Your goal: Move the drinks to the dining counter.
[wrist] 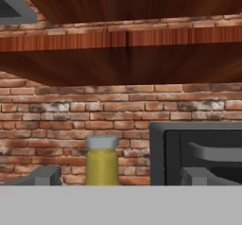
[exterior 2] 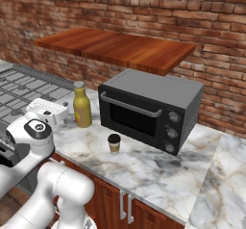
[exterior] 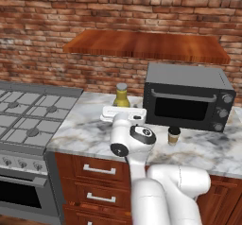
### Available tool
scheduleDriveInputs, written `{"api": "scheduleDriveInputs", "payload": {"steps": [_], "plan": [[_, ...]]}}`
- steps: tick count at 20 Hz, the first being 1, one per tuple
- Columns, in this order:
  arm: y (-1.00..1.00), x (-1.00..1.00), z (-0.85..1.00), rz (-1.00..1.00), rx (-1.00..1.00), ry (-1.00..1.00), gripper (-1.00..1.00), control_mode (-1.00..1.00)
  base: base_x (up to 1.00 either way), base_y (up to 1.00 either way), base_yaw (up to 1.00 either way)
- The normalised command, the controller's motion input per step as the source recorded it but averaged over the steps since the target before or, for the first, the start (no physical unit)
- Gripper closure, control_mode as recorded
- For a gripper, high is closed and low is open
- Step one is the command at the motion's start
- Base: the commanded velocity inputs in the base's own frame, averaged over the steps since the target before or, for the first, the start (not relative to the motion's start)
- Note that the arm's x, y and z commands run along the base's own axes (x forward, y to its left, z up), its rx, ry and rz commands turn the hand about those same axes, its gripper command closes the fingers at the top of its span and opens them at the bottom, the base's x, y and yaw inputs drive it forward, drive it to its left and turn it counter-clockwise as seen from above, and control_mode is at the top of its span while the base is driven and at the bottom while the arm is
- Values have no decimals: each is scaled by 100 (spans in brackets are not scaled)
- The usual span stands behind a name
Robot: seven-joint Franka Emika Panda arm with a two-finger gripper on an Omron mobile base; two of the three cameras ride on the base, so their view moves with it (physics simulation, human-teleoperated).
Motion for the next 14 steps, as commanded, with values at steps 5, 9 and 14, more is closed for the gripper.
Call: {"api": "scheduleDriveInputs", "payload": {"steps": [5,9,14], "plan": [[1,34,-11,-2,0,0,-100,-100,0,0,0],[0,29,-12,0,2,0,-100,-100,0,0,0],[0,25,-8,0,0,0,-100,-100,0,0,0]]}}
